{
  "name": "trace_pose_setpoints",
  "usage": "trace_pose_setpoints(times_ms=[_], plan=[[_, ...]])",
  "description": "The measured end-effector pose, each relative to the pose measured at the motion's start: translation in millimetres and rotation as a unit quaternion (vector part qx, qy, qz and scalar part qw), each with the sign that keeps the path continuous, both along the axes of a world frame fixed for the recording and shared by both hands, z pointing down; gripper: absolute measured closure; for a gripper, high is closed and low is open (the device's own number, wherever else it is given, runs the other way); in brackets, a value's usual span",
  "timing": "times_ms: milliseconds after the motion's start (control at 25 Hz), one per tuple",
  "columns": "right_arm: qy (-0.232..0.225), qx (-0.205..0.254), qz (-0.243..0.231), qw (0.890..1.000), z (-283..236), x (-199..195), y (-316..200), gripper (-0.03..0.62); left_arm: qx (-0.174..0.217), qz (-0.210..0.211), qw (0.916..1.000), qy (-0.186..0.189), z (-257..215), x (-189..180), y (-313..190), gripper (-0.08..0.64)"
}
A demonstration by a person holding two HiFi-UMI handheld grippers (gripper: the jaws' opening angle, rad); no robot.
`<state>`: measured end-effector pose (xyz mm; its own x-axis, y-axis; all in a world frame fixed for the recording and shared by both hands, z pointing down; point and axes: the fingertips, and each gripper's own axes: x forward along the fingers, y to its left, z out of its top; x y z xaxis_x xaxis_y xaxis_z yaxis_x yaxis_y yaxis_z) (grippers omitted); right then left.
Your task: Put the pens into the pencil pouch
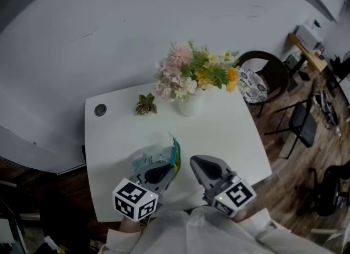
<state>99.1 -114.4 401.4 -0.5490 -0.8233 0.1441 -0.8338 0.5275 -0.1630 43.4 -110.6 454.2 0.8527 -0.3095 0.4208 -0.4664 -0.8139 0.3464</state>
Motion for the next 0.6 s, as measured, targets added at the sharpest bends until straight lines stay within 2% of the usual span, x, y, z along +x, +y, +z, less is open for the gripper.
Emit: trace_pose_setpoints(times_ms=[600], plan=[[0.001,-0.058,0.043,0.997,29,37,10,0.584,-0.028,0.064,0.9955,-0.064,49,41,16,0.528]])
